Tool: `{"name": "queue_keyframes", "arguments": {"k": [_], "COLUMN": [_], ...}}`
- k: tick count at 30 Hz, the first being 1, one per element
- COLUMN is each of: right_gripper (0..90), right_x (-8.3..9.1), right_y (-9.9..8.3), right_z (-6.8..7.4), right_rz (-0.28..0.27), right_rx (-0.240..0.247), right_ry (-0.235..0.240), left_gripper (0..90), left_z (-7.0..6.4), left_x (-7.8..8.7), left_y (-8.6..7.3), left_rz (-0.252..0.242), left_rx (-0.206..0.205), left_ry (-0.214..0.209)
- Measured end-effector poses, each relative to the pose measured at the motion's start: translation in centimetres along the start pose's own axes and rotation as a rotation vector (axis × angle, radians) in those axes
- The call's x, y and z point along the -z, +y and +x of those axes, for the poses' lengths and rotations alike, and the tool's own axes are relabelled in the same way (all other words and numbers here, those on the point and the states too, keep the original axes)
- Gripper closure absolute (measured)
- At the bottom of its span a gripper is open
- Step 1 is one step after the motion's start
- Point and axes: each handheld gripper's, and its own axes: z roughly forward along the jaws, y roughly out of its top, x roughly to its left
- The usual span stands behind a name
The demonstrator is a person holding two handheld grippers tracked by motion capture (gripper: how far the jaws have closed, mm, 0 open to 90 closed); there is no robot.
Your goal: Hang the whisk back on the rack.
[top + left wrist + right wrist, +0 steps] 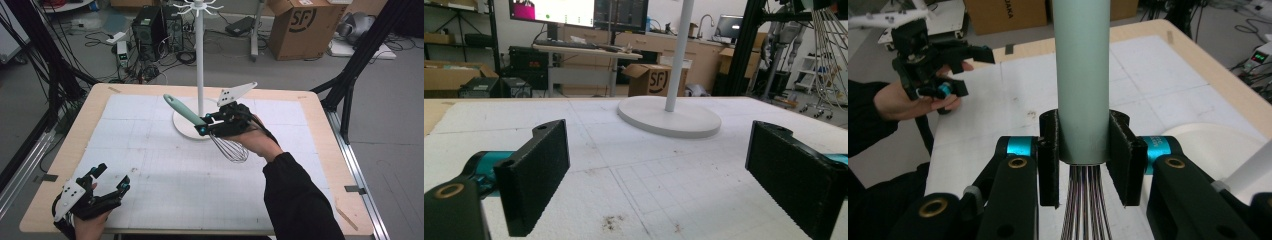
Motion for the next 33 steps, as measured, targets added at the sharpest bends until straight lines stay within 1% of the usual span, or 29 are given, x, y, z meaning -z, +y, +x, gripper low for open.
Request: {"name": "queue_keyframes", "arguments": {"k": [3,6,8,9,12,15,16,18,19,21,22,26,27,30,33], "right_gripper": [69.2,69.2,69.2,69.1,69.2,69.2,69.2,69.2,69.2,69.2,69.2,69.2,69.1,69.2,69.1], "right_x": [0.6,1.1,1.5,1.8,2.6,3.6,3.9,4.4,4.8,5.2,5.5,6.5,6.7,7.5,8.1], "right_y": [0.5,0.9,1.2,1.4,1.8,2.5,2.6,3.0,3.2,3.5,3.7,4.6,4.8,5.2,5.4], "right_z": [-0.3,-0.5,-0.7,-0.9,-1.4,-1.8,-2.0,-2.3,-2.5,-2.8,-2.9,-3.5,-3.7,-4.2,-4.8], "right_rz": [-0.018,-0.041,-0.046,-0.056,-0.078,-0.100,-0.106,-0.108,-0.119,-0.133,-0.136,-0.156,-0.165,-0.198,-0.212], "right_rx": [-0.015,-0.025,-0.032,-0.030,-0.036,-0.044,-0.052,-0.050,-0.064,-0.075,-0.080,-0.083,-0.091,-0.101,-0.107], "right_ry": [-0.010,-0.008,-0.010,-0.019,-0.028,-0.055,-0.055,-0.067,-0.070,-0.071,-0.081,-0.096,-0.095,-0.103,-0.121], "left_gripper": [10.9,10.9,10.9,10.9,10.9,10.9,10.9,10.9,11.0,11.0,10.9,11.0,11.0,10.9,11.0], "left_z": [0.0,0.0,-0.1,0.0,0.0,0.0,0.0,0.0,-0.1,-0.1,-0.1,-0.1,0.0,0.0,0.1], "left_x": [0.0,0.0,0.0,0.0,0.0,0.0,0.0,0.0,0.0,0.0,-0.1,0.0,0.0,0.0,0.0], "left_y": [0.0,0.0,0.0,0.0,0.0,0.1,0.1,0.1,0.1,0.1,0.1,0.1,0.1,0.1,0.1], "left_rz": [-0.001,0.000,0.000,0.001,-0.002,-0.003,-0.003,-0.006,-0.007,-0.006,-0.005,-0.007,-0.008,-0.009,-0.012], "left_rx": [-0.003,-0.005,-0.005,-0.005,-0.001,-0.003,-0.003,-0.003,-0.003,0.000,-0.001,0.000,0.000,0.004,0.009], "left_ry": [-0.001,-0.002,-0.003,-0.001,0.002,0.003,0.002,-0.001,-0.002,-0.005,-0.007,-0.008,-0.008,-0.010,-0.013]}}
